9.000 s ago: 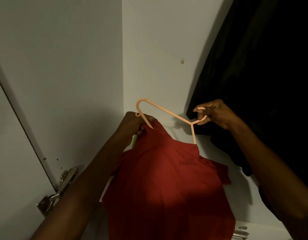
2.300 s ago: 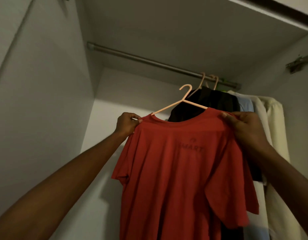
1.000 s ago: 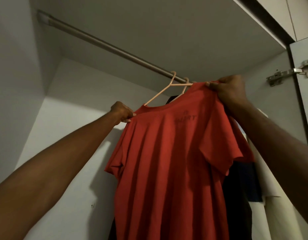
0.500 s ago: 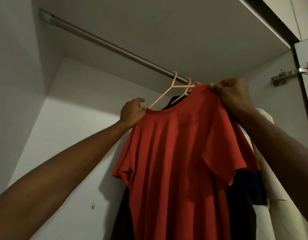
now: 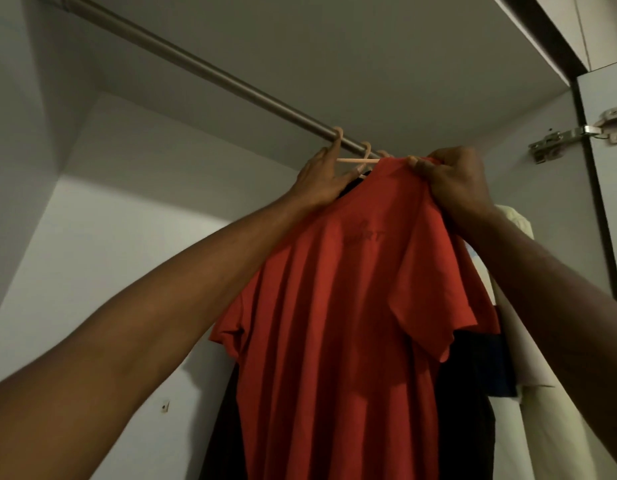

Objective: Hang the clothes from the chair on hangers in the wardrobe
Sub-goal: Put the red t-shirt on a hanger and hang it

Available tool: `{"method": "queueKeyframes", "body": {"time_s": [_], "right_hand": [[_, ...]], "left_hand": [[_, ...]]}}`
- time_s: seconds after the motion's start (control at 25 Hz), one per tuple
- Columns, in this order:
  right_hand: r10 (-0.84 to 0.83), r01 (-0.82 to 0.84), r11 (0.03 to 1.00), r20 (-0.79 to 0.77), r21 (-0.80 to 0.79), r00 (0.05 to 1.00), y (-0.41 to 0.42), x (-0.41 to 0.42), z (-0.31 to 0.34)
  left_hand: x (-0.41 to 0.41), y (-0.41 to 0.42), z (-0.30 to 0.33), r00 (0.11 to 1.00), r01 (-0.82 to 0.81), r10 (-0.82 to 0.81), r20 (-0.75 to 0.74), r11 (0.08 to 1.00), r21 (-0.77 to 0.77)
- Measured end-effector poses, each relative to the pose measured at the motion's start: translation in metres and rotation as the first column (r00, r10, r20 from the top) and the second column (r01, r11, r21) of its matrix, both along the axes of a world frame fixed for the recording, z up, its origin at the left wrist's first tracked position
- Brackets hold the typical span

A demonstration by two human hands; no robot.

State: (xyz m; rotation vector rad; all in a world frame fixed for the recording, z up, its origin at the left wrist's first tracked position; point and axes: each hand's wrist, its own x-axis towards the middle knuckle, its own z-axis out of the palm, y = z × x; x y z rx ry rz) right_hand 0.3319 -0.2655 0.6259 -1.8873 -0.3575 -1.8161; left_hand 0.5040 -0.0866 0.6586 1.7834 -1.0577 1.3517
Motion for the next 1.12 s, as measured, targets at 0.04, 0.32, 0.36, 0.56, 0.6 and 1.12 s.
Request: {"method": "queueKeyframes", "body": {"time_s": [0.04,0.32,0.36,0.56,0.6,1.12], "right_hand": [[0.002,-0.002,1.000,0.001,0.004,1.000,0.000,0.000,0.001],[-0.022,0.022,1.000,0.006,0.013,1.000,-0.002,-0.003,0.001],[-0.041,0.041,0.999,0.004,0.008,0.999,-0.004,-0.004,-0.001],[-0.083,0.085,0.996,-0.049,0.028,0.995,-0.015,-0.007,-0.008],[-0.073,0.075,0.997,-0.054,0.033,0.996,-0.016,-0.008,-0.009],[-0.163,0.160,0.986,0.067,0.048,0.984,0.007,-0.023,-0.038]], "left_hand": [[0.001,0.000,0.002,1.000,-0.010,0.010,0.000,0.999,0.032],[-0.007,0.007,0.012,0.989,-0.147,0.137,0.062,0.965,0.219],[-0.009,0.005,0.011,0.988,-0.151,0.143,0.049,0.959,0.239],[-0.021,0.008,0.006,0.987,-0.155,0.157,0.013,0.948,0.279],[-0.023,0.009,0.005,0.987,-0.161,0.160,0.026,0.952,0.261],[-0.023,0.040,-0.041,0.947,-0.303,0.316,-0.057,0.939,0.162]]}}
